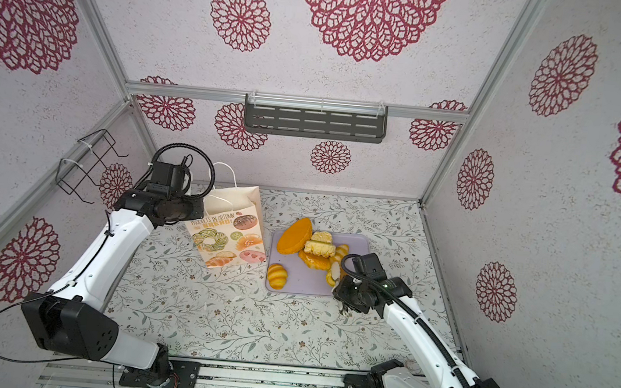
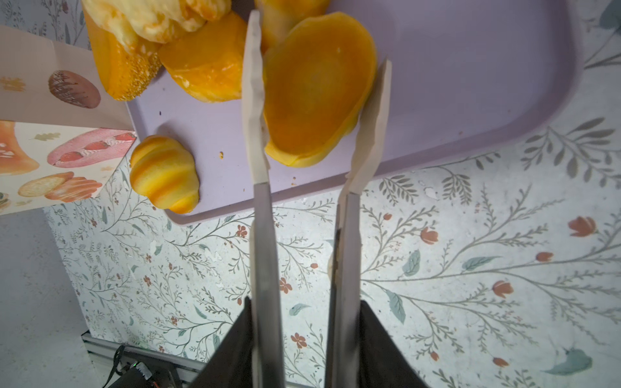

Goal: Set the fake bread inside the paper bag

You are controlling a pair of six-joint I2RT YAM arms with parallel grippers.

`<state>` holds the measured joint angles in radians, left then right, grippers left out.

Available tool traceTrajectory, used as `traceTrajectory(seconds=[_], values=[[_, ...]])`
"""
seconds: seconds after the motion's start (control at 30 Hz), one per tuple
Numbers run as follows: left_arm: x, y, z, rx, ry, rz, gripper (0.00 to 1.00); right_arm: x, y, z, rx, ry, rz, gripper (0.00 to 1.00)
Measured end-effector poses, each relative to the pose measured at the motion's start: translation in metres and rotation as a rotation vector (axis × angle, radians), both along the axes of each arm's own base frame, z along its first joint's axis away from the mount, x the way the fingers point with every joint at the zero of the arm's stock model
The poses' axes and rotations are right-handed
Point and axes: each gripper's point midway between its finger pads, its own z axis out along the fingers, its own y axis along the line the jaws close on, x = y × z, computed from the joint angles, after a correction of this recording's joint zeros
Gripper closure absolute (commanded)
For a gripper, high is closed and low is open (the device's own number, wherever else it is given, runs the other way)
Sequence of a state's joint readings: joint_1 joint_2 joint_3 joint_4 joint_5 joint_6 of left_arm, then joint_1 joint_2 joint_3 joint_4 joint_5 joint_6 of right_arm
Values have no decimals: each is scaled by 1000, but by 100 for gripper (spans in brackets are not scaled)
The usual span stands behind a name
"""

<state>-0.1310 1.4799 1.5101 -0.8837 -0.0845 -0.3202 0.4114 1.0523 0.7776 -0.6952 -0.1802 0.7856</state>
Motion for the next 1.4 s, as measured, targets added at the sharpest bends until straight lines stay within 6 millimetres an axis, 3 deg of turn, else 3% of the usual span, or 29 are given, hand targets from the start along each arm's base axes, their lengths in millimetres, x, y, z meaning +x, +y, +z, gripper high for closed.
traceTrajectory(seconds=[0.13,0.4,0.97,1.4], values=[[0,0,0,0,0,0,100,-2,-1,-4,13,-14,-5,52],[0,0,0,0,0,0,100,-12,5,-19,90,2,-20,51],[0,0,0,1,-1,-2,100,-4,7,-4,122,-17,-41,81],[0,0,0,1,-1,-2,100,0,-3,30,137,-100,-50,91]])
